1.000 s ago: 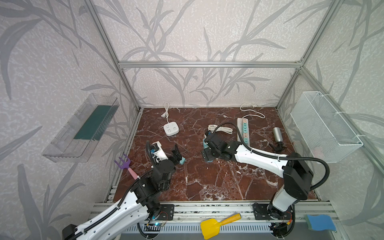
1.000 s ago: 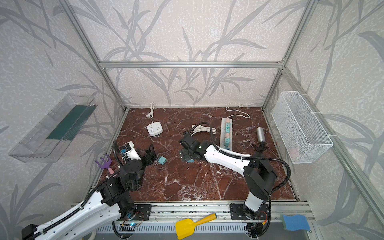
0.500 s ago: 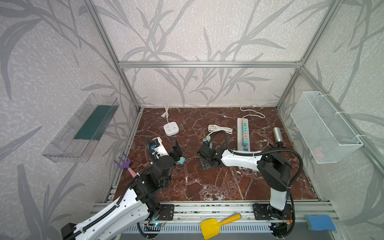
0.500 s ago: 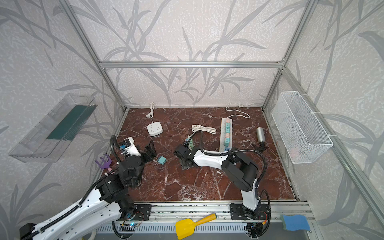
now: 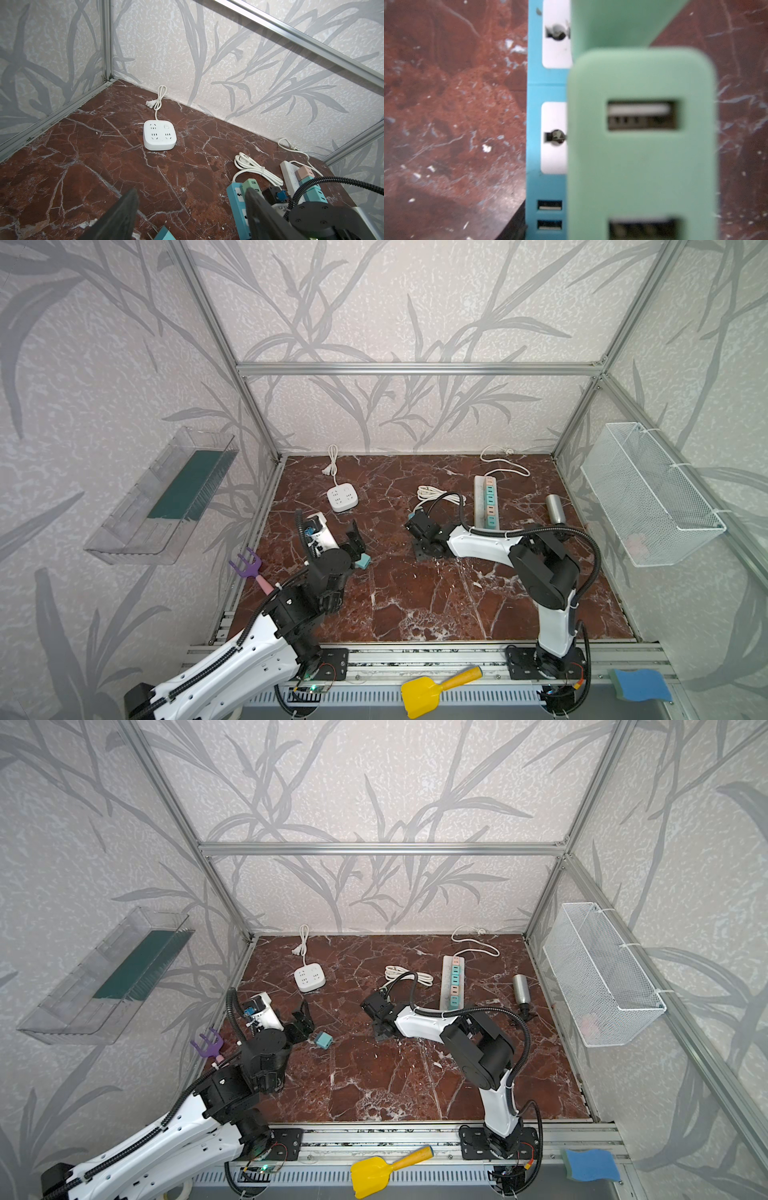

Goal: Insert the plug
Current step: 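Lower and press the green adapter into the teal strip socket with the right gripper, then open and raise the right gripper while the left gripper grasps the white socket box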

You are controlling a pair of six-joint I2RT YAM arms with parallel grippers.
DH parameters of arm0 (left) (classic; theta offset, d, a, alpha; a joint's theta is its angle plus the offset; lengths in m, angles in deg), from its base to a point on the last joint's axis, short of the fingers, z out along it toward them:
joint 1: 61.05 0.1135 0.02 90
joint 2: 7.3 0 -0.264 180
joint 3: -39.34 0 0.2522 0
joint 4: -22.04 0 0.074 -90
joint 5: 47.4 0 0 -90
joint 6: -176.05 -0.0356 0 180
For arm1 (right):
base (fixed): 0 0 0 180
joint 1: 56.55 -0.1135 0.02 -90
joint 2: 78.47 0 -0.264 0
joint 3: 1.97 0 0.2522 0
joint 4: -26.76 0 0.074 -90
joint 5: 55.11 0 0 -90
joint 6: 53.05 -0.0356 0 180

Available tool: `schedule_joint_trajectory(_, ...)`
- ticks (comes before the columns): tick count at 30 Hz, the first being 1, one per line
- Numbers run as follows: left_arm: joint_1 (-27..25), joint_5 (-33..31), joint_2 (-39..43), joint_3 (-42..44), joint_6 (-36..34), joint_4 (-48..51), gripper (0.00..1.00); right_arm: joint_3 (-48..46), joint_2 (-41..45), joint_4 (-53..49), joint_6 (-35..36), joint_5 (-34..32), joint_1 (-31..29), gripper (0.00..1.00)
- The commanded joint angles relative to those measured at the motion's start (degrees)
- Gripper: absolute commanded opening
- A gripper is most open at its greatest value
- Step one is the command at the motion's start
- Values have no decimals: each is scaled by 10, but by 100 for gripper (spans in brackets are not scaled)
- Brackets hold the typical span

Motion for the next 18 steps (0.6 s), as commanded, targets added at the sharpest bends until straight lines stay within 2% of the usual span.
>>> schedule_joint_trajectory(1,4,-11,-5,-18,-3,3,81,24,-22,2,36,-19,32,41)
schedule_joint_trajectory(7,22,-1,-36,-31,-27,-25,82,57,-57,5,55,9,82,39)
schedule_joint_trajectory(11,51,23,-62,-51,-41,-23,84,84,-76,2,89,41,108,42)
schedule_joint_trajectory(13,77,46,-78,-64,-43,-16,84,99,-77,-16,104,46,112,51)
schedule_joint_trajectory(16,123,84,-116,-103,-37,26,85,99,-49,-24,125,55,112,74)
schedule_joint_trajectory(18,158,121,-150,-134,-47,46,86,99,-20,-32,142,68,112,81)
